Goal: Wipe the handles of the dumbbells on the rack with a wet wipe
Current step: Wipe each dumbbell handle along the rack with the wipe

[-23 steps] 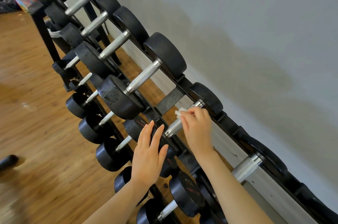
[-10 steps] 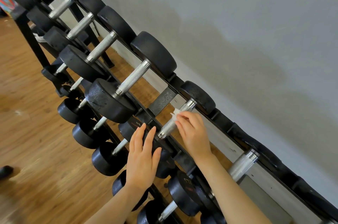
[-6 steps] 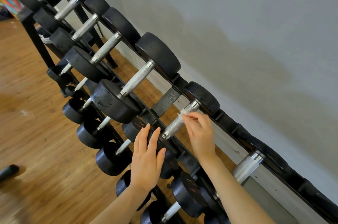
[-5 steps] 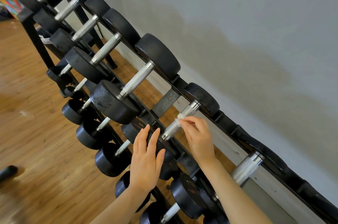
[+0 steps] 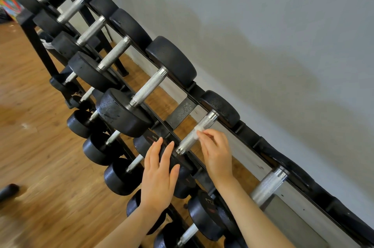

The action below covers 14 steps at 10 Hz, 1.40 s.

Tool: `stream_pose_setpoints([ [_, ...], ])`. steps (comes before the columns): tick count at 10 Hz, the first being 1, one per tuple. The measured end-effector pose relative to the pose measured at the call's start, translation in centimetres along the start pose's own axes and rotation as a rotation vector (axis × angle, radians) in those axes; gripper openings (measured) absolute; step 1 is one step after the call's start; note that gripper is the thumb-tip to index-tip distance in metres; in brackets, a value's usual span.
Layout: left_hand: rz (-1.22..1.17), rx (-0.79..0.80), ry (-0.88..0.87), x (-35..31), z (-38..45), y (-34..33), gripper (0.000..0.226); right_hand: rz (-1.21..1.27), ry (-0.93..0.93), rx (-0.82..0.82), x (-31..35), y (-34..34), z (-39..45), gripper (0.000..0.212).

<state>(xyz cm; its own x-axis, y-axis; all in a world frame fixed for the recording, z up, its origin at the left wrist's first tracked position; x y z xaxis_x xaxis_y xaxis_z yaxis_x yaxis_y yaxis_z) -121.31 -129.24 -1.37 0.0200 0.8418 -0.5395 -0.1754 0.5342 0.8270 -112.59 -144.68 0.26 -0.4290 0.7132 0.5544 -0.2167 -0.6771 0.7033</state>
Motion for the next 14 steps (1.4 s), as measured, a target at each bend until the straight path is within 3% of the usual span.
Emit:
stream_pose_setpoints([
  [1,0.006,-0.001,0.006,0.0,0.0,0.0,0.054,0.022,0.062,0.046,0.3,-0.2,-0.4,0.033],
  [3,-0.008,-0.001,0.004,0.0,0.0,0.0,0.054,0.088,-0.056,-0.005,0.0,0.1,0.2,0.034],
  [4,-0.001,-0.001,0.008,0.0,0.0,0.0,0.054,0.055,0.014,0.097,0.4,-0.6,-0.8,0.031],
  [6,-0.008,0.009,0.008,0.0,0.0,0.2,0.054,0.004,-0.116,-0.038,0.0,0.4,0.1,0.023],
  [7,-0.008,0.005,0.004,-0.1,-0.1,0.1,0.053,0.03,-0.127,0.041,0.0,-0.3,-0.3,0.02],
  [8,-0.012,0.002,0.008,-0.1,-0.1,0.1,0.054,-0.049,0.118,0.028,0.0,-0.6,-0.4,0.028],
  [9,-0.012,-0.005,0.005,-0.1,-0.1,0.0,0.056,0.097,-0.101,0.079,-0.3,1.0,1.5,0.018],
  [10,-0.017,-0.014,0.011,-0.2,-0.2,0.1,0.057,0.001,-0.136,0.038,-1.0,0.8,2.3,0.013],
  [12,-0.011,-0.004,0.001,-0.1,-0.5,0.2,0.059,-0.132,0.278,0.233,1.9,-0.7,-0.4,0.033],
  [13,0.006,0.01,-0.029,0.3,-0.7,0.4,0.058,-0.156,0.123,0.148,1.6,0.2,1.4,0.026],
  [14,0.017,0.033,-0.059,0.5,-0.7,0.8,0.062,-0.238,0.096,0.165,2.3,0.0,1.6,0.025],
])
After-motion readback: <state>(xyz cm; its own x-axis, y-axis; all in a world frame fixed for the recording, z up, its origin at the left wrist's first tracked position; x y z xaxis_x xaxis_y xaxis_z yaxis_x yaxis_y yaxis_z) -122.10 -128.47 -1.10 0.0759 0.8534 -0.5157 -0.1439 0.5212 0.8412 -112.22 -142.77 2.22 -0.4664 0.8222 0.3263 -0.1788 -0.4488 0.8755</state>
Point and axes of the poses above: each hand's wrist, its own z-axis towards the middle knuckle, its own y-axis out of the back of the hand, x = y × z, the point moved 4 cm from there along z, towards the middle knuckle, and after that the axes turned 7 degrees about -y, right-handed, at the moved point
